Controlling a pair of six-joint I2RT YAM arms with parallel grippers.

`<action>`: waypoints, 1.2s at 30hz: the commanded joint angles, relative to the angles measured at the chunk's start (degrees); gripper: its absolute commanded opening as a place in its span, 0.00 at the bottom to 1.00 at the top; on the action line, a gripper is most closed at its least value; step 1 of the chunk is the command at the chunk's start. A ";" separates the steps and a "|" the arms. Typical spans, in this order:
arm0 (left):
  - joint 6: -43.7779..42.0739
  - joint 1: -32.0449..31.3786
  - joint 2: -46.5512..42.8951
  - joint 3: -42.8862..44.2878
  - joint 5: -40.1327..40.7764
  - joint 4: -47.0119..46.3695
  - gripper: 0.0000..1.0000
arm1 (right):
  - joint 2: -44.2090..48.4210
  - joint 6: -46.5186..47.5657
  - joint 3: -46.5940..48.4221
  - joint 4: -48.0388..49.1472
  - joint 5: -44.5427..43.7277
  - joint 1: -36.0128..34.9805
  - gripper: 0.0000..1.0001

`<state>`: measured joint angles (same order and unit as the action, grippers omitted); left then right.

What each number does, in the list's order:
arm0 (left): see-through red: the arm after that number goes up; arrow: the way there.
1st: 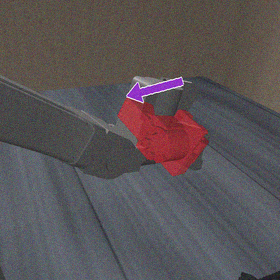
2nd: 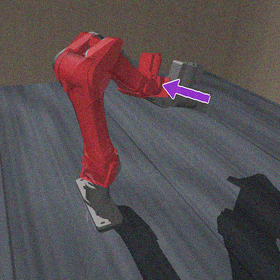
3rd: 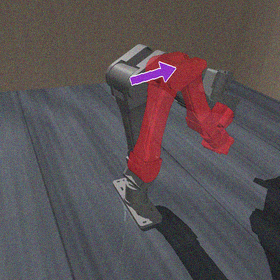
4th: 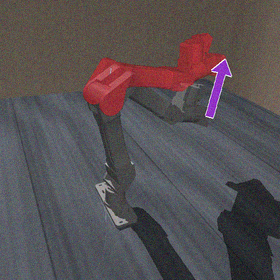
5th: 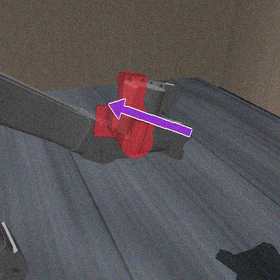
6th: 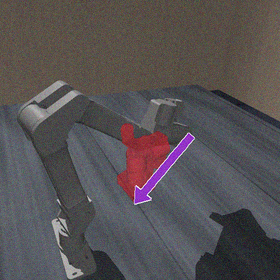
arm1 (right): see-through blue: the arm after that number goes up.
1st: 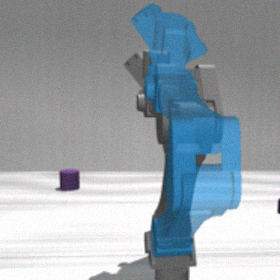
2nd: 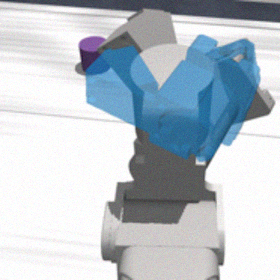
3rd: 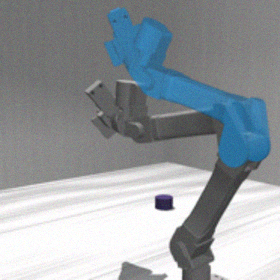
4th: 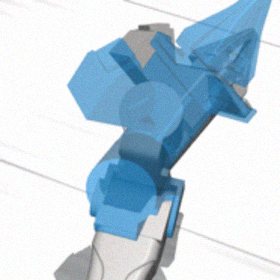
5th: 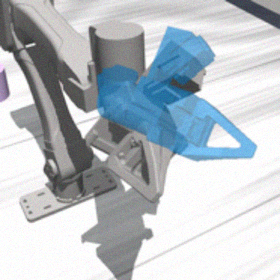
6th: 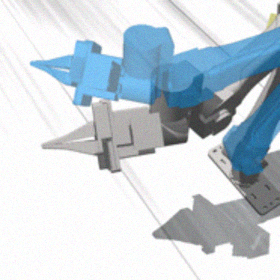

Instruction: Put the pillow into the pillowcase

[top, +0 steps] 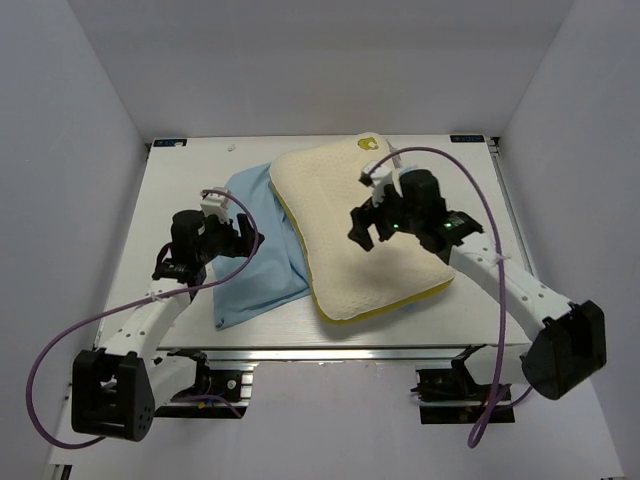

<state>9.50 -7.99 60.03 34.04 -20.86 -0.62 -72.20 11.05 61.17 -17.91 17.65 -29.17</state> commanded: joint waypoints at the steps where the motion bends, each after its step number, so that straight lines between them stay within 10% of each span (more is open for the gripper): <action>1: -1.59 -0.18 2.36 2.87 1.70 3.42 0.87 | -3.81 -11.46 5.01 7.19 -15.93 -7.37 0.89; 7: -0.88 -0.54 7.38 5.15 11.44 7.91 0.89 | -15.76 -21.06 12.92 7.45 -27.57 -18.81 0.89; 24: 2.89 -0.71 16.43 10.78 30.97 19.43 0.93 | -37.57 -18.87 21.98 0.33 -34.27 -19.00 0.88; 32: 3.07 -0.71 22.40 12.10 26.75 18.64 0.90 | -36.52 -16.94 17.94 -0.11 -27.94 -18.47 0.40; 36: 3.68 -0.71 26.09 13.06 24.04 16.45 0.80 | -34.59 -15.80 17.06 -0.54 -24.08 -17.94 0.35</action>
<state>12.56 -8.43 84.73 44.69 5.91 17.50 -108.97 -5.87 79.99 -14.98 -11.31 -47.13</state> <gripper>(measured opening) 0.811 0.365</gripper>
